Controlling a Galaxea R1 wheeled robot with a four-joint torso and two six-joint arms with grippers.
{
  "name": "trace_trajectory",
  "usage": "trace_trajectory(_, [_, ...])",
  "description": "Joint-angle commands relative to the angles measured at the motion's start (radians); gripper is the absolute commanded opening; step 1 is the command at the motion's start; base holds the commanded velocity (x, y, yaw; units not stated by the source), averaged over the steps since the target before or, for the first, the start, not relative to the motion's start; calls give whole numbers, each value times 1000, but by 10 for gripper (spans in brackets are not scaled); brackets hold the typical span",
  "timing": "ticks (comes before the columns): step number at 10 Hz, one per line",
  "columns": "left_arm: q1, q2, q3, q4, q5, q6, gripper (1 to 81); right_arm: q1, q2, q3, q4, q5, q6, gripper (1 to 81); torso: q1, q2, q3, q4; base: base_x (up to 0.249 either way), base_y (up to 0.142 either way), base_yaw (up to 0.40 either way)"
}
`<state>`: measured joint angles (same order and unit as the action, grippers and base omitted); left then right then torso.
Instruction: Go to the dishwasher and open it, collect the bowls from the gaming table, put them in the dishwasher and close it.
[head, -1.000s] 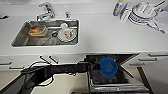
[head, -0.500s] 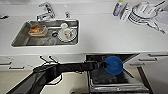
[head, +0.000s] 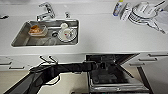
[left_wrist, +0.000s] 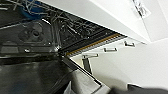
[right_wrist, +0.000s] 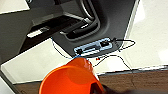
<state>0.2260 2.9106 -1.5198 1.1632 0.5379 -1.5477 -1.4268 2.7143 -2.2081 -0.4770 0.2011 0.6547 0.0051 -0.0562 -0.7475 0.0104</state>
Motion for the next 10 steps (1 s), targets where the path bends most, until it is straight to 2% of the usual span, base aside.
trace_trajectory(1, [-12,-238,295,6,39,64,811,-38,-44,41,-20,-40,0,10,0,0,0,0,0,0,0])
trace_trajectory(3, [118,-405,420,7,59,167,811,-38,-104,100,-20,-12,6,10,0,0,0,0,0,0,0])
trace_trajectory(5, [267,-526,495,20,60,250,811,-31,-166,154,-20,14,11,10,0,0,0,0,0,0,0])
trace_trajectory(6, [350,-566,495,23,59,285,811,-27,-193,182,-23,17,13,10,0,0,0,0,0,0,0])
trace_trajectory(7, [442,-595,487,24,60,335,811,-18,-224,211,-23,31,13,10,0,0,0,0,0,0,0])
trace_trajectory(8, [540,-625,463,24,60,408,811,-10,-267,254,-25,49,11,10,0,0,0,0,0,0,0])
trace_trajectory(9, [621,-649,435,24,59,454,811,4,-319,300,-22,60,13,10,0,0,0,0,0,0,0])
trace_trajectory(10, [692,-668,405,24,54,475,811,25,-370,343,-17,58,14,10,0,0,0,0,0,0,0])
